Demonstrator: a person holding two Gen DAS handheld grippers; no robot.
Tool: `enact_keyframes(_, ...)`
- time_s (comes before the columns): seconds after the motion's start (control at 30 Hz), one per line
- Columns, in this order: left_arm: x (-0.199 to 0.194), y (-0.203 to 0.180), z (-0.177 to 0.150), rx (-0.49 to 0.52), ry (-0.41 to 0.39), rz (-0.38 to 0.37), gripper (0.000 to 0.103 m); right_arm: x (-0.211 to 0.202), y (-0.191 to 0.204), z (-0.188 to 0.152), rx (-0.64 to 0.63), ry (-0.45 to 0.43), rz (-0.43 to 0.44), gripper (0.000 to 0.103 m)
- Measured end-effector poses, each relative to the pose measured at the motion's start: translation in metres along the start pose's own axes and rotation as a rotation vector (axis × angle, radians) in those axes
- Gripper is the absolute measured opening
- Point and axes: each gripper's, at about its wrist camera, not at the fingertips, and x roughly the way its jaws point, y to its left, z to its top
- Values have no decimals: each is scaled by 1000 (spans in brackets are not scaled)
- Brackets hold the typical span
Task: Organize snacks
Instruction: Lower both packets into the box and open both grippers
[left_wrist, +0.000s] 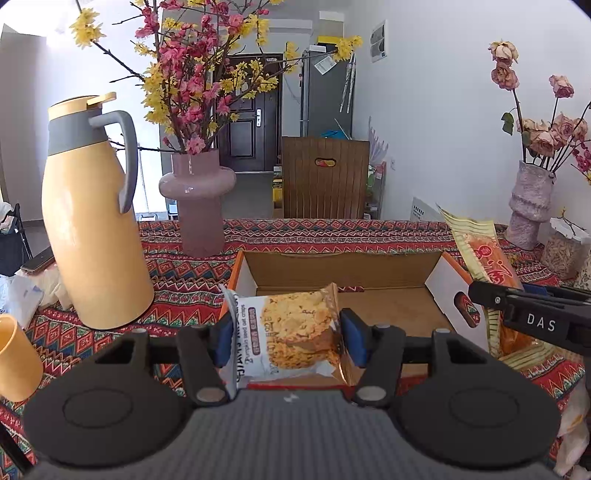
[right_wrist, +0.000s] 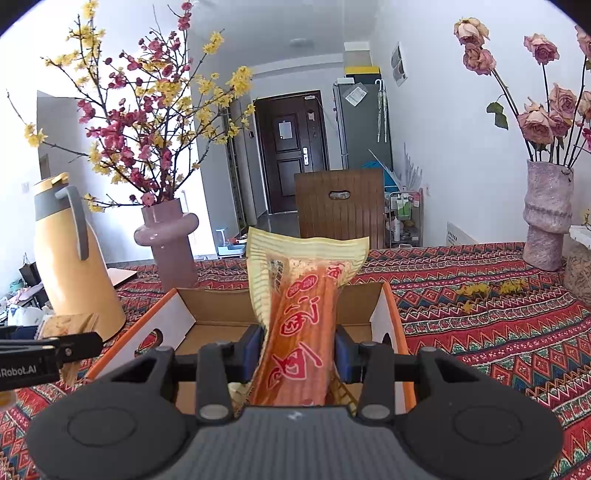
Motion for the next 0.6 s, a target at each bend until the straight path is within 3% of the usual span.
enact_keyframes(0.2,43,-7,10,-20,9,45,59,43,-2,12,6,37,-14,40)
enact_keyframes(0.5,78,-1,-7,-46,37,81,60,75,-18,-3,13,100,-24,42)
enact_keyframes(0.6,82,0,-9,-43,45,67,69,78,-20,-6,17,109,-26,60)
